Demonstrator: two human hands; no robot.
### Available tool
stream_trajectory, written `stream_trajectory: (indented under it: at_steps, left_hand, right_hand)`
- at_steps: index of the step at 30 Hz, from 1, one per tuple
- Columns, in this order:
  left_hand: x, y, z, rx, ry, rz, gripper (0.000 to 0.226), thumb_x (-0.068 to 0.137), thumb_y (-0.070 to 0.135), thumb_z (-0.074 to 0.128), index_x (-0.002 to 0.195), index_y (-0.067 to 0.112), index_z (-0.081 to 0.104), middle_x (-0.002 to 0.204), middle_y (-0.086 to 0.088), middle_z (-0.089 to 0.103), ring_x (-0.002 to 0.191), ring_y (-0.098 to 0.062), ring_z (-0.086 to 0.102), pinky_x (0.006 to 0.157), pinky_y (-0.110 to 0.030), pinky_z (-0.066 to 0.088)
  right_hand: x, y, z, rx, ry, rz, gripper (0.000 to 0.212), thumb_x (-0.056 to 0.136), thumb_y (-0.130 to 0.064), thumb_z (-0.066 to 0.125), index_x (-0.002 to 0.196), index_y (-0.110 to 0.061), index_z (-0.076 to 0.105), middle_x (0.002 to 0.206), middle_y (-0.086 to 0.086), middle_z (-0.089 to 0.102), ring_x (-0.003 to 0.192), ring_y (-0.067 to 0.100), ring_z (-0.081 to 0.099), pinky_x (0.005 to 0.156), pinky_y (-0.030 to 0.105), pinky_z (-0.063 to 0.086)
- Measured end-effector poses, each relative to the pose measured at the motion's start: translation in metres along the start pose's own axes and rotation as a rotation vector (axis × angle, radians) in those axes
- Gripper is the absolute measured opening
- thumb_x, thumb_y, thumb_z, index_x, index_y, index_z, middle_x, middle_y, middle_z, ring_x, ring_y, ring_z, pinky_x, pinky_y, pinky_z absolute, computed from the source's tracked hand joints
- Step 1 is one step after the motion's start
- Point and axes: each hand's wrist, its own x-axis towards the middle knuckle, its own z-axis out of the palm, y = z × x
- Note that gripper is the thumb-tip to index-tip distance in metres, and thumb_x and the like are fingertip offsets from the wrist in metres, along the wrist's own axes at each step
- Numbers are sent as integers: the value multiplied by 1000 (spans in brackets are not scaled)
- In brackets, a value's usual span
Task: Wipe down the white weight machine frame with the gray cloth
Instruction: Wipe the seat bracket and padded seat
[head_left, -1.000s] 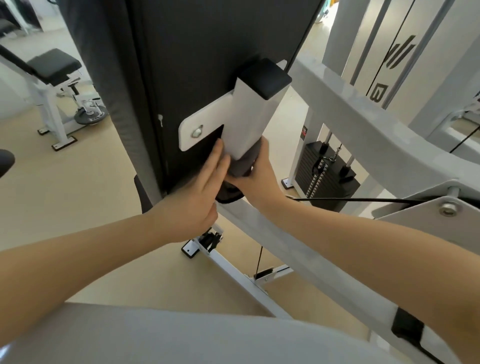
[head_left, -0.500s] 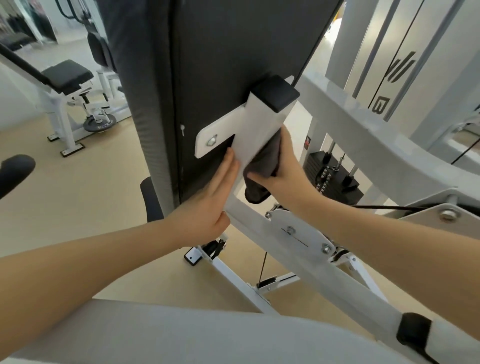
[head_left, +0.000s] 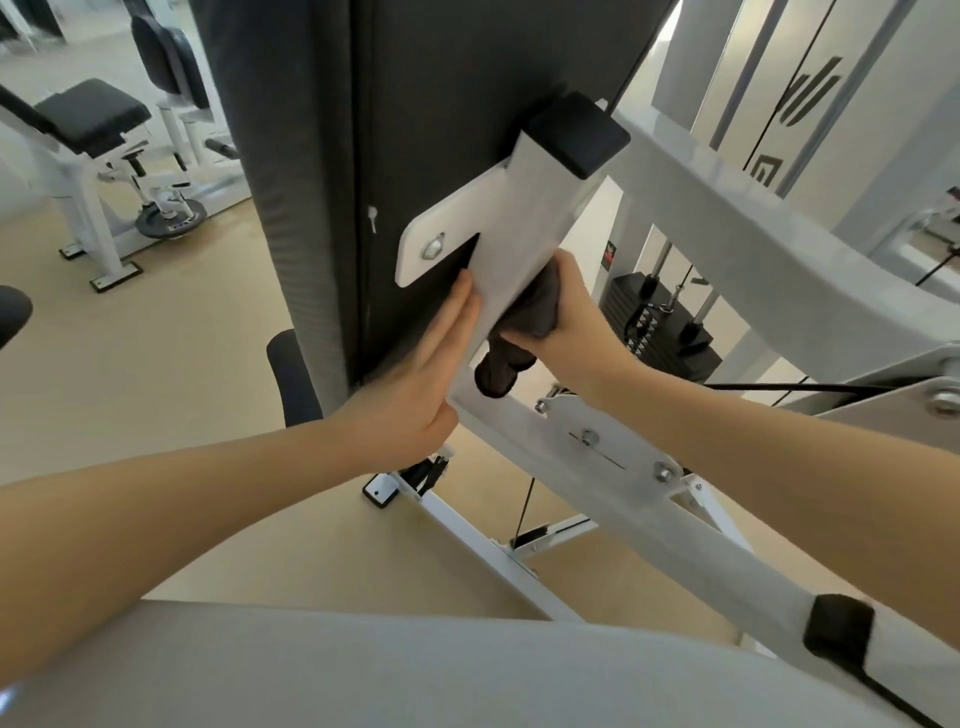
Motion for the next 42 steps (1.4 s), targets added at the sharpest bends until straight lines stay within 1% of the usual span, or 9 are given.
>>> stream_trajectory:
  at_steps: [5,9,13,16,19,22,31,36,42]
  left_hand:
    - [-4,5,9,-29,-9,-44,94,81,-3,45,133,39,-21,141,29,-33,136,3,3,94,-44,42]
    - [-10,-1,15,-86,-46,-116,97,81,-2,47,130,45,-22,141,32,-32,131,-14,30,69,-20,45]
    - [-10,-3,11,-92,-62,-92,93,82,-3,44,134,41,-20,140,34,-32,133,-14,22,87,-23,45]
    - [-10,-1,4,-74,-89,-102,92,83,-3,43,138,38,-19,138,36,-31,129,-21,27,90,-49,45]
    - [-10,-1,1,-68,-120,-95,88,86,-1,42,142,32,-16,135,37,-31,128,9,8,100,-29,34]
    - [-7,-1,-3,-79,-170,-117,83,88,1,42,145,27,-13,135,35,-26,119,16,0,96,-9,20]
    - [-19,-14,-29,-62,-410,-132,69,93,5,39,148,22,0,153,16,-8,140,-5,9,103,-11,14]
    - [-32,-14,-30,347,-431,-67,64,93,11,40,148,21,8,156,2,4,140,-21,21,110,-35,26]
    - [-29,-25,-28,1474,-324,600,37,85,34,58,116,14,63,118,-7,63,121,-28,50,110,-45,22]
  right_hand:
    - [-14,7,27,-11,53,85,84,76,-11,74,139,-12,20,118,-8,47,109,7,50,95,29,45]
    - [-10,25,60,80,-41,393,73,83,-7,67,139,-11,20,125,11,49,118,28,47,100,44,40]
    - [-8,16,50,-4,-7,390,54,86,-5,59,134,-11,34,122,11,54,115,27,50,99,44,41]
    - [-12,-10,21,-93,131,259,39,88,-12,59,125,-15,47,110,-1,60,100,15,56,87,23,44]
    - [-22,-40,-7,-325,246,97,26,87,-21,60,112,-17,56,82,-14,56,70,-3,51,58,4,37]
    - [-43,-58,-20,-484,253,-51,25,86,-12,57,110,-15,59,84,-9,59,71,6,52,62,6,35]
    - [-67,-78,-37,-1210,86,-806,31,87,-7,49,110,11,61,109,24,64,93,36,66,64,38,56]
    - [-53,-65,-40,-1462,-110,-1082,30,92,0,47,119,3,59,120,18,62,111,29,59,95,36,44]
    - [-30,-21,-17,-2039,-243,-1094,53,87,6,25,139,-4,36,141,7,45,133,20,38,111,30,23]
